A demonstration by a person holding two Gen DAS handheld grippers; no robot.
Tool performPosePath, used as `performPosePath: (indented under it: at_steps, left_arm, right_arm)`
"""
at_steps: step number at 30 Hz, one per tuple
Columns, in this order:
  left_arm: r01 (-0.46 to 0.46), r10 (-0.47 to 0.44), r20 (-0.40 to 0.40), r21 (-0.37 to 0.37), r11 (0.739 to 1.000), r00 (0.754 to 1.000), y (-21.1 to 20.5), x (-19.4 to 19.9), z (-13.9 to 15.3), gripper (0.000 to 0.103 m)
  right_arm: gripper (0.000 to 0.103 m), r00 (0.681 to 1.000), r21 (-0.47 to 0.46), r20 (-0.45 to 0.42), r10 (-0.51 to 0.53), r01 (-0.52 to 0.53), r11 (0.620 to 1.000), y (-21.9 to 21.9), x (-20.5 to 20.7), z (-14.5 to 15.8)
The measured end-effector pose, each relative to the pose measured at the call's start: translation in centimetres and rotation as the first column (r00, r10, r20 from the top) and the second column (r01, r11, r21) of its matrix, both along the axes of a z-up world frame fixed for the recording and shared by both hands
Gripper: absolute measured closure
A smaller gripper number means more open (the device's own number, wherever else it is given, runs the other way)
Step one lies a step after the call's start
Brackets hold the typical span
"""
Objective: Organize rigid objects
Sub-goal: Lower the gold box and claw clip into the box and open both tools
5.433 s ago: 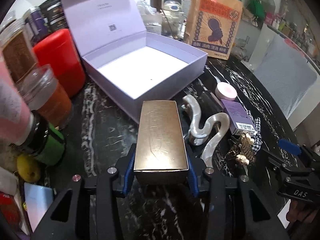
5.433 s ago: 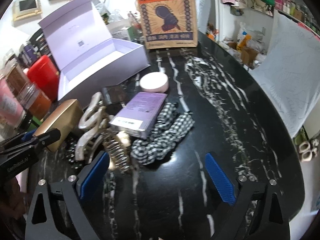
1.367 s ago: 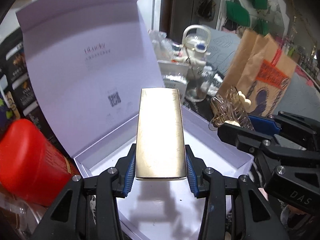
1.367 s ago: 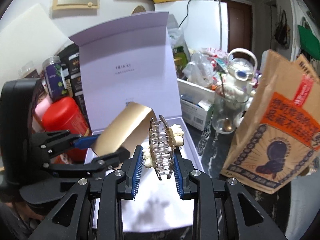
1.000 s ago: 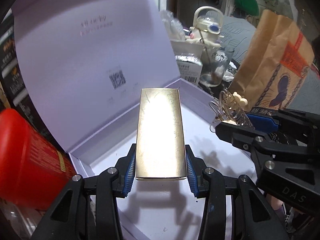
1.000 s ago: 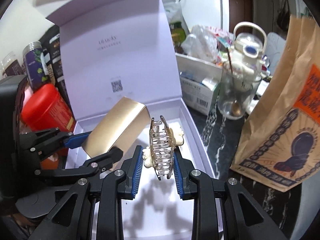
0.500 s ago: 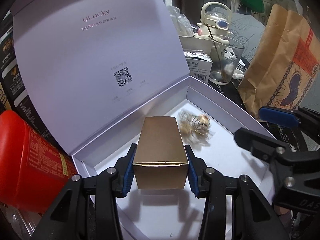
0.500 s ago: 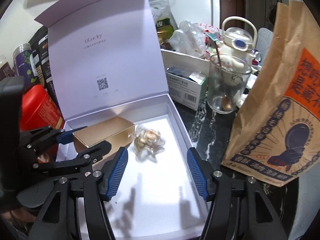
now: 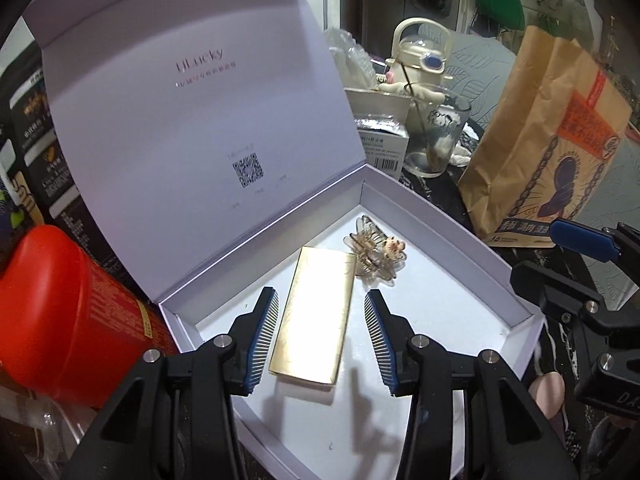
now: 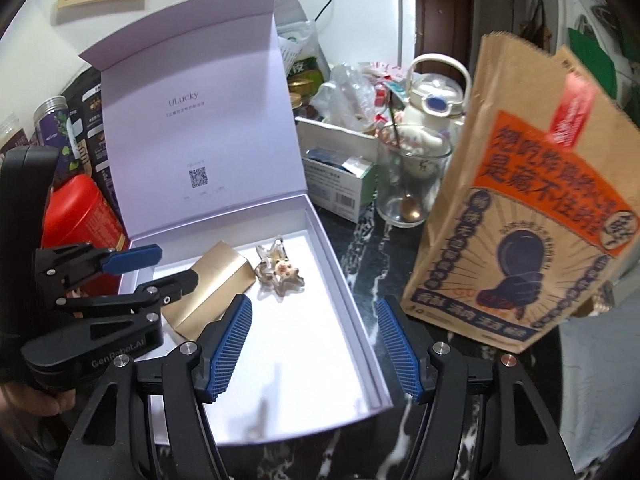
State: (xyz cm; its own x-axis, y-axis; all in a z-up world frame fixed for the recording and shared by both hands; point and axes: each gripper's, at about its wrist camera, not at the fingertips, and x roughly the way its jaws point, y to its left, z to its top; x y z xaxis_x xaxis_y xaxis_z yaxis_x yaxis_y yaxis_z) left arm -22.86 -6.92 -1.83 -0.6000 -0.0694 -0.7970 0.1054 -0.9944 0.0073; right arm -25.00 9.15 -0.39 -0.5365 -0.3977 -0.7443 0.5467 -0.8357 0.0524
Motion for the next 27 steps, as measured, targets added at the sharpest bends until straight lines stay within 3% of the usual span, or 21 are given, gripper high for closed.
performPosePath:
  at_steps: [19, 27]
  left_arm:
    - [0.048, -0.050, -0.135, -0.018, 0.999, 0.990, 2.6, 5.8, 7.0, 0.058]
    - [0.083, -0.083, -0.173, -0.006, 0.997, 0.981, 4.0, 8.6, 9.5, 0.058]
  right_arm:
    - [0.037, 0.990, -0.025, -0.129, -0.055, 0.053, 0.998, 3.5, 6.2, 6.1]
    - [0.030, 0.980, -0.049, -0.183, -0.078, 0.070, 0.996, 5.3, 9.4, 8.5]
